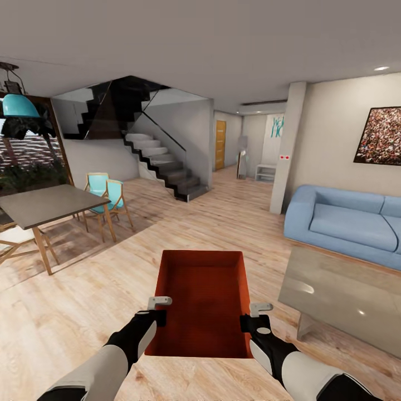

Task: Move the two storage containers from the living room to the garage. In the garage, place one container on the floor and stack the other container on top of it (either order is fine).

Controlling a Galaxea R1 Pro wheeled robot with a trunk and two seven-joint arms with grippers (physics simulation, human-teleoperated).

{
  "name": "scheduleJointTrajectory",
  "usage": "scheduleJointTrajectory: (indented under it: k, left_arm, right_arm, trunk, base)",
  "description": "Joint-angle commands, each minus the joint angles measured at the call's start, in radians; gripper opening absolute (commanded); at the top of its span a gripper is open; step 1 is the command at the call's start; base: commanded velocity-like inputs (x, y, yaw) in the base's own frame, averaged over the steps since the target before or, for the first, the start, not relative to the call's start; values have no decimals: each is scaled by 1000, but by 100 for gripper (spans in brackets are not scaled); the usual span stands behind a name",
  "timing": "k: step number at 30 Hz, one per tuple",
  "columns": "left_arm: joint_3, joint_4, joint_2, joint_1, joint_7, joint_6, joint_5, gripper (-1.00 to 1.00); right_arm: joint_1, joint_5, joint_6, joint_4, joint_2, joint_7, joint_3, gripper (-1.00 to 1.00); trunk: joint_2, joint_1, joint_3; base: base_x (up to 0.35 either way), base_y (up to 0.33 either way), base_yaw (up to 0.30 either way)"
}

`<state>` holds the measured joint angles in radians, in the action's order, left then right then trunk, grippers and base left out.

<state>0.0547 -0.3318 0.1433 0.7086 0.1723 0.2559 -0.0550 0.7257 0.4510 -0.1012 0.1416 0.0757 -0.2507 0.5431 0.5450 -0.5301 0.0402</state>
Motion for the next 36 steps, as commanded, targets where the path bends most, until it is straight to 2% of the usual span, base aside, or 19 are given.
scheduleJointTrajectory:
  k: [1,8,26,36]
  left_arm:
    - [21,0,7,0,6,9,-22,-100]
    - [21,0,7,0,6,9,-22,-100]
    - [22,0,7,0,6,8,-22,-100]
    - [21,0,7,0,6,8,-22,-100]
  right_arm:
    - [1,-5,-8,4,1,-20,-12,-100]
    - [1,-5,-8,4,1,-21,-12,-100]
    - [1,-5,-8,4,1,-22,-12,-100]
    - [1,-5,-8,4,1,-23,-11,-100]
  trunk:
    - [2,0,3]
    - [2,0,11]
    - [2,0,12]
    - [2,0,25]
  base:
    - [0,0,0]
    - [0,0,0]
    - [0,0,0]
    - [0,0,0]
